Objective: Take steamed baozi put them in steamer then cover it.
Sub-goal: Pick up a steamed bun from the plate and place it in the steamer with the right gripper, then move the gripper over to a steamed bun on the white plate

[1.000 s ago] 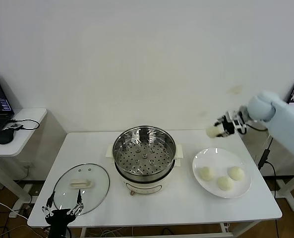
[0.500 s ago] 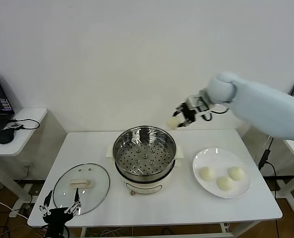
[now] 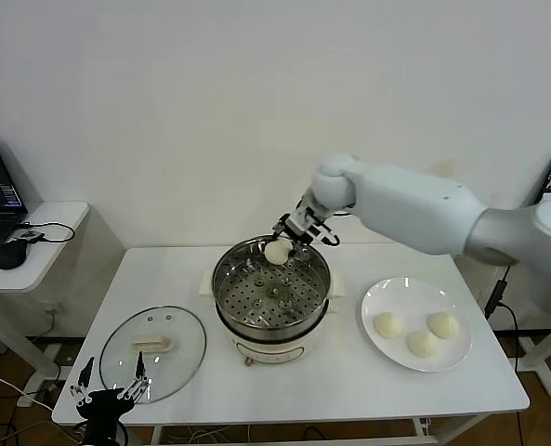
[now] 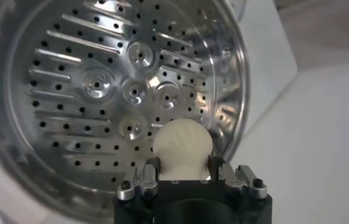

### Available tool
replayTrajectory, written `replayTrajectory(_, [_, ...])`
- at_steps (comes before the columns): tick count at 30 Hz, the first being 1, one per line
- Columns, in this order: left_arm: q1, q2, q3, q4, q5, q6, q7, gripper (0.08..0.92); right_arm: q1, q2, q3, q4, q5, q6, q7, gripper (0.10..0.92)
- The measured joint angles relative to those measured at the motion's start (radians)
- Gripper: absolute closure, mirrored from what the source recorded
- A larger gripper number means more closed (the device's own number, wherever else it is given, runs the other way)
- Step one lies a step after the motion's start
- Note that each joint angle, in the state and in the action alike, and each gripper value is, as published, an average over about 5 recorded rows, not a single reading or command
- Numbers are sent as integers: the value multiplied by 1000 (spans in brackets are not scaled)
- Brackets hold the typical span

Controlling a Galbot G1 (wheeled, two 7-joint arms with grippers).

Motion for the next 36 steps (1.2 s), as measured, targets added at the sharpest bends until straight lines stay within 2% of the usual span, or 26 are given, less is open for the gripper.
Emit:
replayTrajectory(15, [-7, -5, 14, 0, 5, 0, -1, 177, -66, 103, 15, -141, -201, 175, 56, 450])
replayTrajectory(23, [1, -7, 18, -12, 7, 0, -3, 177, -53, 99, 6, -140, -204, 190, 47, 243])
replayTrajectory(28, [11, -5, 15, -23, 7, 3, -3, 177, -6, 59, -12, -74, -113, 116, 8, 205])
replayTrajectory(36, [30, 12, -2, -49, -3, 20, -1, 177, 107, -119, -33, 161, 93, -189, -70, 202])
